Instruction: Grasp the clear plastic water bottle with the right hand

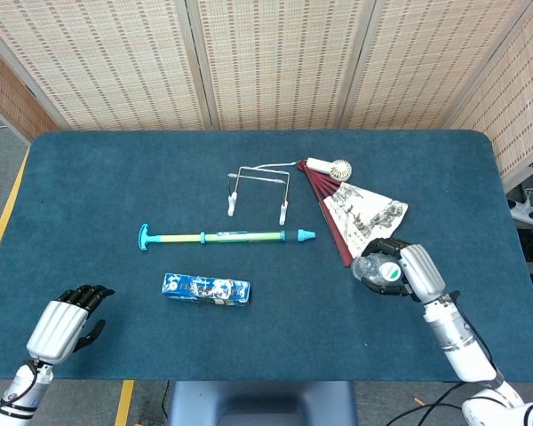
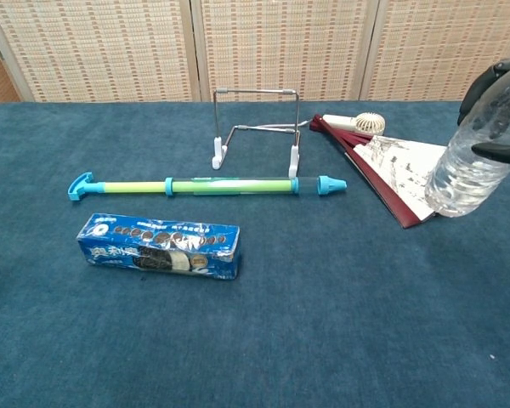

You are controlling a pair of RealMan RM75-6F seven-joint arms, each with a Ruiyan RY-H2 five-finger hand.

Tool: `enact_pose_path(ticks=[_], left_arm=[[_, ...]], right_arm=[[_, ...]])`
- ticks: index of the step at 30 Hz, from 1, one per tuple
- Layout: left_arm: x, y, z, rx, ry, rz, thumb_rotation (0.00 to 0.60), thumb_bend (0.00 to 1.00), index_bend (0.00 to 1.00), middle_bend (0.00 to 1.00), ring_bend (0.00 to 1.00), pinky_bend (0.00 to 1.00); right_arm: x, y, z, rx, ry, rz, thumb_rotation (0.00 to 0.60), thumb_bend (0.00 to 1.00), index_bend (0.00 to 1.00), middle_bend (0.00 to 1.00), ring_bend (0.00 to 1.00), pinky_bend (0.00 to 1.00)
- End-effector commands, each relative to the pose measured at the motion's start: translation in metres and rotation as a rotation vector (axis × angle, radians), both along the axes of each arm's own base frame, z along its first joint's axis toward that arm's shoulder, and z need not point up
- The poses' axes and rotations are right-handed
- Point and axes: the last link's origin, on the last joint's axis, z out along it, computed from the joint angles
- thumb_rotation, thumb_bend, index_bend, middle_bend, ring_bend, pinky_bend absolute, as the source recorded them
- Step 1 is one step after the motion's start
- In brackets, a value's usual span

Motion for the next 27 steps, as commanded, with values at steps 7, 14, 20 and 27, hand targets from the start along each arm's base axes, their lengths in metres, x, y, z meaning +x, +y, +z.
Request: enact_pose_path(ticks=[7, 14, 20, 27], left_arm=[[-0.001, 0.0, 0.001, 0.0, 0.005, 0.008, 0.6, 0.36, 0.26, 0.26, 0.26, 0.42], [-0.001, 0.0, 0.001, -0.003, 0.008, 0.005, 0.6, 0.36, 0.26, 0.26, 0.26, 0.42], [-0.001, -0.001, 0.0, -0.005, 0.01, 0.006, 0.6, 0.36, 0.26, 0.26, 0.26, 0.42], [0.0, -0.001, 0.0, -0.005, 0.013, 0.005, 0.6, 0.36, 0.26, 0.26, 0.26, 0.42]], right_arm=[[-0.039, -0.027, -0.023, 0.224, -0.243, -0.208, 0.6, 0.35, 0.66, 0.67, 0.5, 0.58], [-0.051, -0.029, -0.029, 0.215, -0.181, -0.223, 0.6, 0.35, 0.57, 0.63, 0.41, 0.55], [-0.057, -0.029, -0.031, 0.211, -0.13, -0.215, 0.6, 0.35, 0.51, 0.55, 0.35, 0.51], [-0.06, -0.026, -0.026, 0.219, -0.072, -0.166, 0.6, 0.26, 0.14, 0.18, 0.02, 0.17]])
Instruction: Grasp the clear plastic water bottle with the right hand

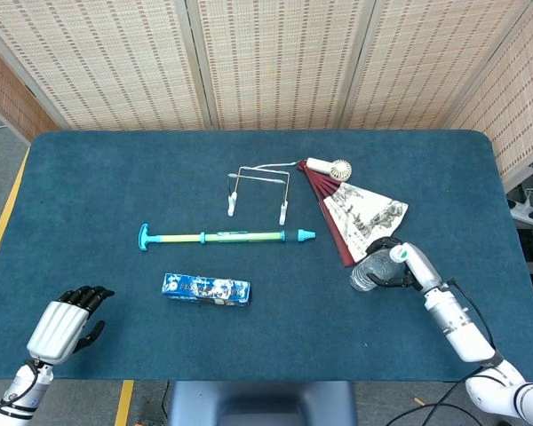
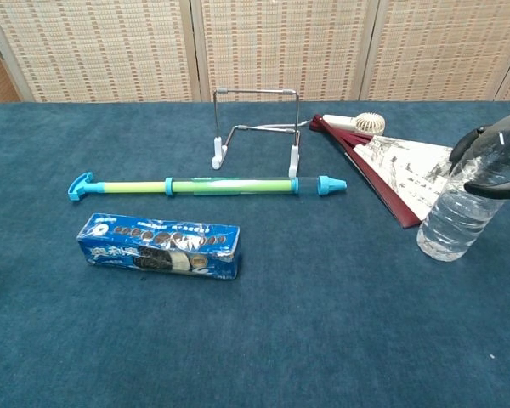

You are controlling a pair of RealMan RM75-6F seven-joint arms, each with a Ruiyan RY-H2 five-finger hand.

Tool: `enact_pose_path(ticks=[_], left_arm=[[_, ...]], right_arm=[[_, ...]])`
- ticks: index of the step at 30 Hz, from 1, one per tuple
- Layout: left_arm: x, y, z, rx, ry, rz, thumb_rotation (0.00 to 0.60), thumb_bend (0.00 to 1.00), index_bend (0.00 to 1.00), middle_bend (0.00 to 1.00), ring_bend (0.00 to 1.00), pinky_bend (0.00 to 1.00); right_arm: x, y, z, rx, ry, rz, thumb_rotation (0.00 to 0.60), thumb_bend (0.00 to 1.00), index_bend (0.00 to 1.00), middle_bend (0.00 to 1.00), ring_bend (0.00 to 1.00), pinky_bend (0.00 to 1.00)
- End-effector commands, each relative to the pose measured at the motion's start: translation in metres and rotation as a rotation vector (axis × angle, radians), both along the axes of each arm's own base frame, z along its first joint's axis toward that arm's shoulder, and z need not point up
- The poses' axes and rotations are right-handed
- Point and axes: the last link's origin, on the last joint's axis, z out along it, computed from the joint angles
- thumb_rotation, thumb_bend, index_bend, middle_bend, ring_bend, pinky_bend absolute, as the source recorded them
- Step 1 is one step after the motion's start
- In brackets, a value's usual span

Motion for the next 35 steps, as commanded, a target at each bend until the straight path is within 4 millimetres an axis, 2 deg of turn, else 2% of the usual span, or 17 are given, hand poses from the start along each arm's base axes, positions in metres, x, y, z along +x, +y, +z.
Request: enact_pose_path(ticks=[1, 2, 5, 12, 16, 23, 27, 31, 35], left_arm=[[0.0, 0.0, 0.0, 0.0, 0.002, 0.0, 0.6, 0.36, 0.26, 0.26, 0.26, 0.42], [0.0, 0.0, 0.0, -0.001, 0.001, 0.001, 0.6, 0.36, 0.26, 0.26, 0.26, 0.42], [0.0, 0.0, 0.0, -0.001, 0.001, -0.001, 0.6, 0.36, 0.26, 0.26, 0.26, 0.42], [0.0, 0.0, 0.0, -0.001, -0.001, 0.0, 0.6, 0.36, 0.26, 0.26, 0.26, 0.42], [-0.001, 0.0, 0.0, 0.002, -0.002, 0.002, 0.6, 0.36, 0.26, 0.26, 0.26, 0.42], [-0.002, 0.001, 0.002, 0.005, -0.004, 0.005, 0.6, 0.36, 0.26, 0.26, 0.26, 0.42], [-0.001, 0.0, 0.001, 0.007, -0.004, 0.003, 0.6, 0.36, 0.26, 0.26, 0.26, 0.42], [0.001, 0.0, 0.0, 0.006, 0.002, -0.005, 0.6, 0.36, 0.26, 0.27, 0.26, 0.42], [0.002, 0.0, 0.0, 0.005, 0.0, -0.005, 0.6, 0.36, 0.26, 0.26, 0.26, 0.42]], right_arm=[[-0.001, 0.001, 0.004, -0.008, 0.01, 0.019, 0.6, 0.23, 0.08, 0.14, 0.0, 0.13], [-0.001, 0.002, 0.005, -0.012, 0.005, 0.021, 0.6, 0.21, 0.04, 0.1, 0.0, 0.11], [0.0, 0.004, 0.01, -0.023, -0.006, 0.034, 0.6, 0.17, 0.0, 0.03, 0.0, 0.1], [0.0, 0.009, 0.02, -0.042, -0.018, 0.063, 0.6, 0.11, 0.0, 0.0, 0.0, 0.09], [0.001, 0.029, 0.053, -0.111, -0.004, 0.141, 0.6, 0.1, 0.0, 0.0, 0.0, 0.09], [-0.012, 0.071, 0.093, -0.241, 0.327, 0.153, 0.6, 0.1, 0.0, 0.0, 0.0, 0.09], [-0.009, 0.096, 0.109, -0.295, 0.469, 0.116, 0.6, 0.1, 0.0, 0.0, 0.0, 0.09], [-0.006, 0.114, 0.119, -0.363, 0.645, 0.068, 0.6, 0.1, 0.0, 0.0, 0.0, 0.09], [-0.002, 0.125, 0.119, -0.402, 0.727, 0.024, 0.6, 0.1, 0.0, 0.0, 0.0, 0.09]])
